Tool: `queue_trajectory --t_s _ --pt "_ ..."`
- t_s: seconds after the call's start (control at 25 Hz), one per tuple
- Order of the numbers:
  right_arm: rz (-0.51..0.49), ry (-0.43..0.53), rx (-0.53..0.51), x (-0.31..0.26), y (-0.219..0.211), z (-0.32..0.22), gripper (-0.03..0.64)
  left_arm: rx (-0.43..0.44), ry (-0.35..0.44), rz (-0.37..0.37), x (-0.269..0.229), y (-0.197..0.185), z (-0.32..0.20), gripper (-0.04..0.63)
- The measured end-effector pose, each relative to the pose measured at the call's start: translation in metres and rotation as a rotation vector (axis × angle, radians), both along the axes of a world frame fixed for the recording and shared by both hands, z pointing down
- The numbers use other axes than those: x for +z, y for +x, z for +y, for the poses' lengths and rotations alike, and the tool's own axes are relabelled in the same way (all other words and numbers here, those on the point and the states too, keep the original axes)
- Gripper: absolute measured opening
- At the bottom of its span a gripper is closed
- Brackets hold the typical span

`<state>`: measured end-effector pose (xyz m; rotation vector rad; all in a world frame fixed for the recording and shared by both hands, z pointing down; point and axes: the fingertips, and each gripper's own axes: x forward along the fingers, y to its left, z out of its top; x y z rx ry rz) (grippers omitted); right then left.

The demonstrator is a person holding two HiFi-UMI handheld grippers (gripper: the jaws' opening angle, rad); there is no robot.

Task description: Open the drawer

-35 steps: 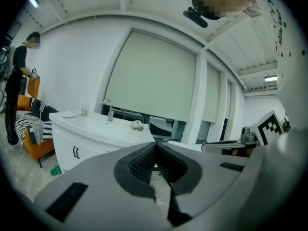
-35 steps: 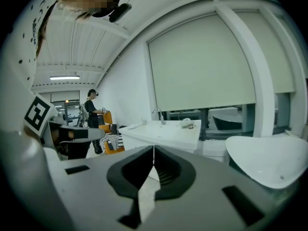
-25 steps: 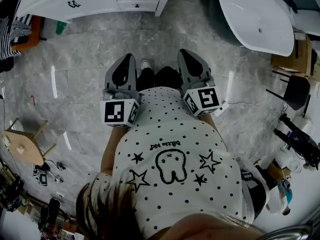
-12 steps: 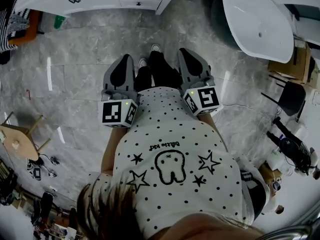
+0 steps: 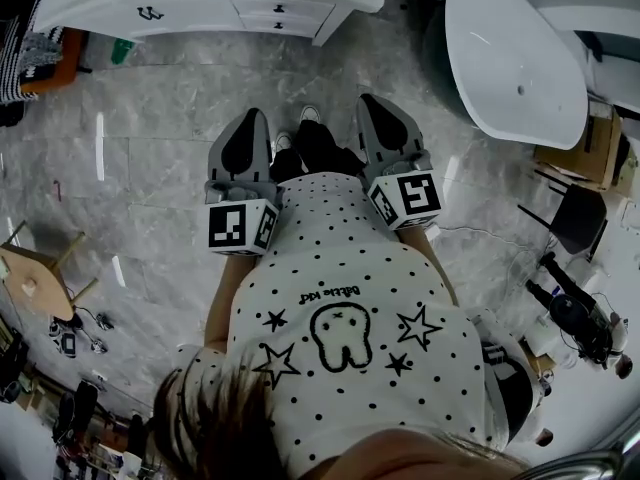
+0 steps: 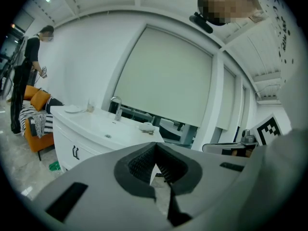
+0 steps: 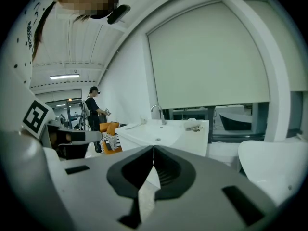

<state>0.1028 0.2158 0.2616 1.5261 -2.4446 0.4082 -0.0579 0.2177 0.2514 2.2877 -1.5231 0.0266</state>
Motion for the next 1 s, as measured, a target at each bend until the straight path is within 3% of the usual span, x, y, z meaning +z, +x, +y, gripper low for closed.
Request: queue_trajectory --t_s 0.24,0.6,1.0 --pt "-0.006 0.03 -0.003 -0.018 -0.003 -0.017 0.015 -0.029 0.041 -0.005 -0.021 -0.008 -0.012 0.003" --pt "-0.033 0.046 0.004 -0.008 0.06 -0.063 0.015 -0.007 0.054 -0.021 -0.009 0.059 -0.054 0.003" --pt "-0.059 0.04 0.012 -0.004 0.068 -0.073 0.015 -0.002 0.047 -0.016 -0.007 0.067 -0.062 0.003"
